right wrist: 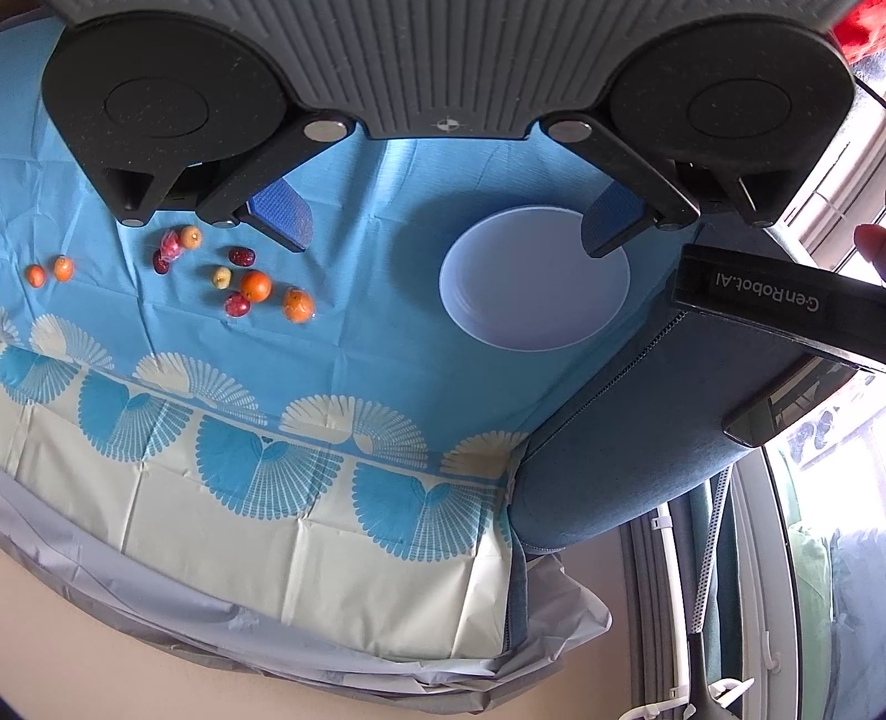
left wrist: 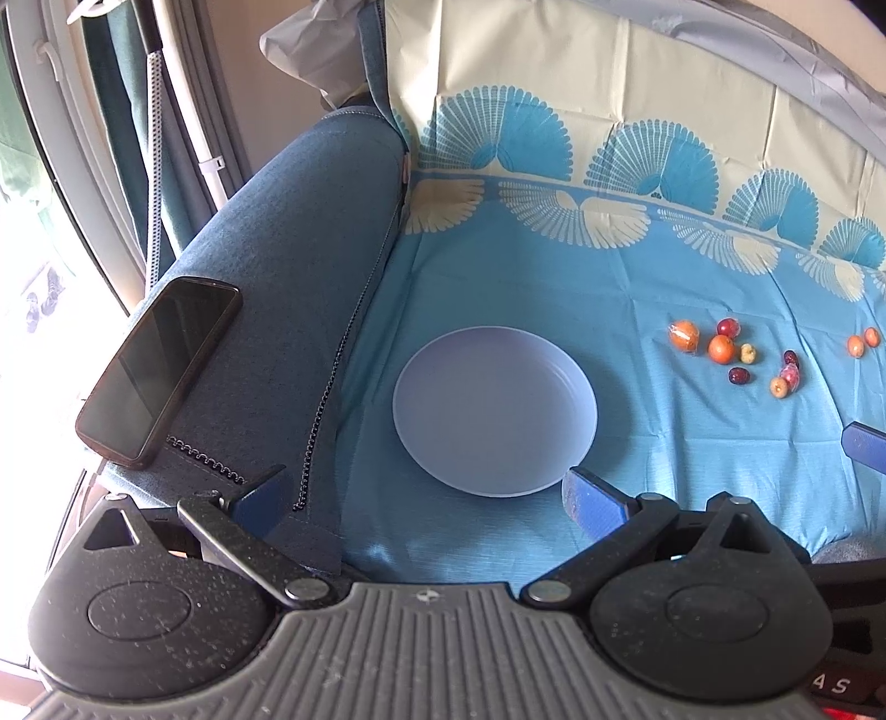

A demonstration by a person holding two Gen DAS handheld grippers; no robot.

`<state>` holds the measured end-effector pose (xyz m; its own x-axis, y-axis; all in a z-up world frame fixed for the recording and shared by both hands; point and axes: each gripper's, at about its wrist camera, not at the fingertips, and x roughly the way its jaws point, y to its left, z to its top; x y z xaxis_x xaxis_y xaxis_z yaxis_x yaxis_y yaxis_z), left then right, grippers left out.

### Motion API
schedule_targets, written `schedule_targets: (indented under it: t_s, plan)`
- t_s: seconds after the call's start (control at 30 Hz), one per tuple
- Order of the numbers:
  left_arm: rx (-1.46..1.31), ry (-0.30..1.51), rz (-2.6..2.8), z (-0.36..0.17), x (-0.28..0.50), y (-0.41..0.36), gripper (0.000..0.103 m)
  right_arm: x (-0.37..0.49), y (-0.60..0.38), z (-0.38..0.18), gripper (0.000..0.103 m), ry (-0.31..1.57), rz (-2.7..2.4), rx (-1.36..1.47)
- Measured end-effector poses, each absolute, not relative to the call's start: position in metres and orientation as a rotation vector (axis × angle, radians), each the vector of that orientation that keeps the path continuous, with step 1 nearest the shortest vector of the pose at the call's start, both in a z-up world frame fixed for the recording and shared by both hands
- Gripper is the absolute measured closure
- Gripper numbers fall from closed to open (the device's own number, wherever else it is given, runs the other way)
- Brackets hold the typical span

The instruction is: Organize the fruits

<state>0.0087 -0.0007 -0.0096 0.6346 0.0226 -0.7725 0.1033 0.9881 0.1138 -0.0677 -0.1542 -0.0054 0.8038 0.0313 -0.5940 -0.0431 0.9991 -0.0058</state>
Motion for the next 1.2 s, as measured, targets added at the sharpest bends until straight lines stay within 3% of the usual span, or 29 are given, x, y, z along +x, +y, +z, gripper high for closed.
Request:
schedule_targets:
  t_s: [1.2]
  plan:
    - [0.187, 0.91, -0.048, -0.016, 0.013, -0.006, 0.0, -0.062, -0.156, -0.016, 0.0, 0.665, 0.053, 0.004]
